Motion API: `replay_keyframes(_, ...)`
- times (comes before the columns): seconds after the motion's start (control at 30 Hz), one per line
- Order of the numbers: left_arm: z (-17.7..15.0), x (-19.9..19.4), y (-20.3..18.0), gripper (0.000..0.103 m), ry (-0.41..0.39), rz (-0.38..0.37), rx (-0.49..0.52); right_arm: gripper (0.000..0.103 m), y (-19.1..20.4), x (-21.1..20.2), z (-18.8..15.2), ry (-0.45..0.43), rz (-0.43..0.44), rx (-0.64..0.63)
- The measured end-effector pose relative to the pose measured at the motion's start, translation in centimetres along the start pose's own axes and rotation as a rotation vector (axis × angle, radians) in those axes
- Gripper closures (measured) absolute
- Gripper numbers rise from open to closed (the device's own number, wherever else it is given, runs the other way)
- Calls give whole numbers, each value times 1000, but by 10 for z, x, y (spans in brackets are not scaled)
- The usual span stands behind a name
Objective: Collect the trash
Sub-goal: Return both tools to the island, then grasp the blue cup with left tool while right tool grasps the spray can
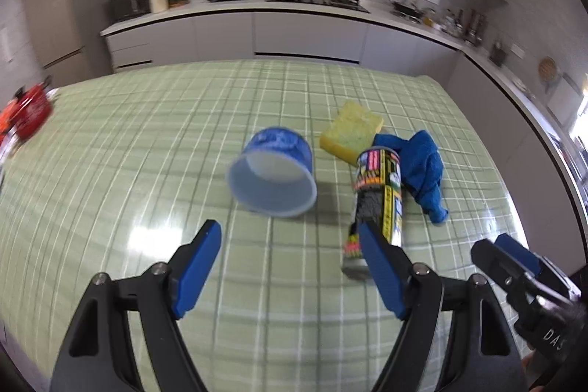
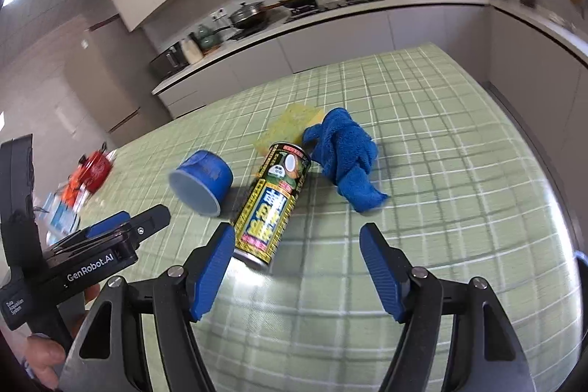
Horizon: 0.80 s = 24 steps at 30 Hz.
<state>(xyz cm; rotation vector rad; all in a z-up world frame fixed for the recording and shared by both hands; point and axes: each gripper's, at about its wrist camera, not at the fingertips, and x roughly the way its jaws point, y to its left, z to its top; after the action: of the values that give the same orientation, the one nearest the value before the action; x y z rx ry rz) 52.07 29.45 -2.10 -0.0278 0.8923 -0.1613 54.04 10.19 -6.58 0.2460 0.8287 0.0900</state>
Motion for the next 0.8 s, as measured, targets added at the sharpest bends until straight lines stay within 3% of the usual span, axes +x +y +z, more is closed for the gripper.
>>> replay_keyframes(0.33, 42, 45, 9, 24, 45, -103, 93, 31, 27, 32, 9, 0, -85, 49)
replay_keyframes(0.8, 54, 87, 17, 24, 126, -162, 118, 31, 31, 72, 18, 65, -115, 83)
